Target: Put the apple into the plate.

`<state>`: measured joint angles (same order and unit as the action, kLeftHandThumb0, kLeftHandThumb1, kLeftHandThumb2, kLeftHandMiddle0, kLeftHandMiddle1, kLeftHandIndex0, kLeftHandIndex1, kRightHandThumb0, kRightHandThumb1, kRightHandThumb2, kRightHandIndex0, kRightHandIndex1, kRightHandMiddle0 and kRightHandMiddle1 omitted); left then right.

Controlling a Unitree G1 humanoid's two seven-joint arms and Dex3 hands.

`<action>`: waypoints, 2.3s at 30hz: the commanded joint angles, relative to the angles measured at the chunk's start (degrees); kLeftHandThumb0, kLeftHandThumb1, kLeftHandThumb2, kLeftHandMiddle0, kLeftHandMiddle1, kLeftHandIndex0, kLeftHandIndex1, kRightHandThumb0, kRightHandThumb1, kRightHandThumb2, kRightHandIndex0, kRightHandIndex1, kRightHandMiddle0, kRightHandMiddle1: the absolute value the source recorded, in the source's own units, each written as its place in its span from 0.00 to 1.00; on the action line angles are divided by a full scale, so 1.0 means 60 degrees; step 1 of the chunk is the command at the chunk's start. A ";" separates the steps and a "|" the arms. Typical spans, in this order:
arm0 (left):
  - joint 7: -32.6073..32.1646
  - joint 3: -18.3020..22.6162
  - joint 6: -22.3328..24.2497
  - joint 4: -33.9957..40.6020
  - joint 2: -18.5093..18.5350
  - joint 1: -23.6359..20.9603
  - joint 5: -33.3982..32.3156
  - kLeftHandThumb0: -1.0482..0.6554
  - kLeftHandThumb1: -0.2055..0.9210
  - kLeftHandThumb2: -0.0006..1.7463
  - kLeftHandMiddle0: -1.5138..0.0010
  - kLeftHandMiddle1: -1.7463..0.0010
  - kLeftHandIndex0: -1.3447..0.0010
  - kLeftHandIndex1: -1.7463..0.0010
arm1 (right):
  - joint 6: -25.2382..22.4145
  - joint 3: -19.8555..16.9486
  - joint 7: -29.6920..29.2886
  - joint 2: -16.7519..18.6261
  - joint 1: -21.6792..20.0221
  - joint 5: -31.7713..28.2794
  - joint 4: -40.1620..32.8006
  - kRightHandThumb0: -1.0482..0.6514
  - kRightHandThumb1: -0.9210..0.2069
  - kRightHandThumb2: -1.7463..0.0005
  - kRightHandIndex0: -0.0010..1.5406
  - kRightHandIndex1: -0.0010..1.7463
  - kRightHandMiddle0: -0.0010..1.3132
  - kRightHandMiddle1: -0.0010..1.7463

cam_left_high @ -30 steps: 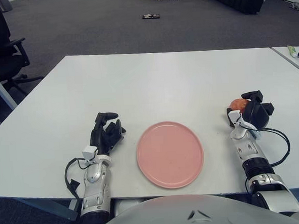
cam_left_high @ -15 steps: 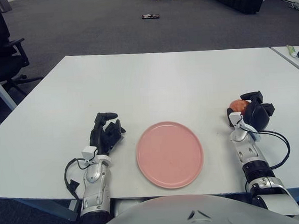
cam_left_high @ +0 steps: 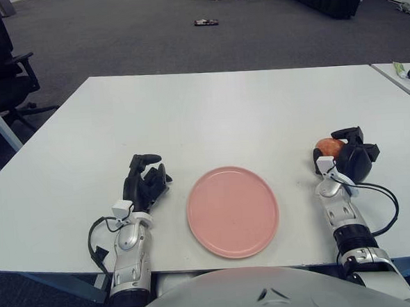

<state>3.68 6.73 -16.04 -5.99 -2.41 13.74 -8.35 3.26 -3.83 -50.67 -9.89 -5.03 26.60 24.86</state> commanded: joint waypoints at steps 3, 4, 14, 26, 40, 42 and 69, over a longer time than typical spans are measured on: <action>-0.0049 -0.0002 0.0129 -0.0126 0.0038 -0.0076 0.0063 0.39 0.81 0.47 0.51 0.00 0.76 0.00 | 0.0298 0.0114 -0.0197 0.0227 0.0232 0.0226 -0.1006 0.62 0.81 0.04 0.56 0.98 0.47 1.00; -0.0053 -0.0003 0.0135 -0.0124 0.0040 -0.0075 0.0069 0.39 0.81 0.47 0.51 0.00 0.76 0.00 | 0.0320 0.0120 -0.0202 0.0246 0.0261 0.0241 -0.1094 0.62 0.81 0.05 0.55 0.98 0.47 1.00; -0.0043 -0.0030 0.0125 -0.0077 0.0063 -0.0035 0.0131 0.39 0.81 0.47 0.52 0.00 0.76 0.00 | 0.0553 0.0242 -0.0062 0.0535 0.0816 0.0530 -0.2573 0.61 0.78 0.07 0.54 0.98 0.44 1.00; -0.0051 -0.0041 0.0214 -0.0007 0.0053 -0.0004 0.0147 0.39 0.82 0.47 0.53 0.00 0.76 0.00 | 0.0640 0.0477 0.0237 0.0889 0.1248 0.0909 -0.3864 0.61 0.77 0.08 0.54 0.97 0.43 1.00; -0.0086 -0.0035 0.0292 0.0040 0.0017 0.0011 0.0134 0.39 0.82 0.47 0.52 0.00 0.76 0.00 | 0.0839 0.0632 0.0979 0.0971 0.1638 0.0898 -0.4551 0.61 0.75 0.09 0.54 0.96 0.43 1.00; -0.0091 -0.0034 0.0302 0.0043 0.0015 0.0011 0.0134 0.39 0.82 0.47 0.52 0.00 0.76 0.00 | 0.0754 0.0646 0.1108 0.0976 0.1660 0.0984 -0.4651 0.61 0.75 0.10 0.54 0.95 0.42 1.00; -0.0090 -0.0062 0.0234 0.0065 -0.0003 0.0079 0.0155 0.39 0.81 0.47 0.51 0.00 0.76 0.00 | -0.3572 0.0956 0.4785 0.0138 0.1671 0.2823 -0.5748 0.09 0.33 0.70 0.00 0.00 0.00 0.00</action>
<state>3.51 6.59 -15.43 -5.50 -2.33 13.94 -7.69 -15.64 1.24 -24.16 -8.14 5.47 41.65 -8.33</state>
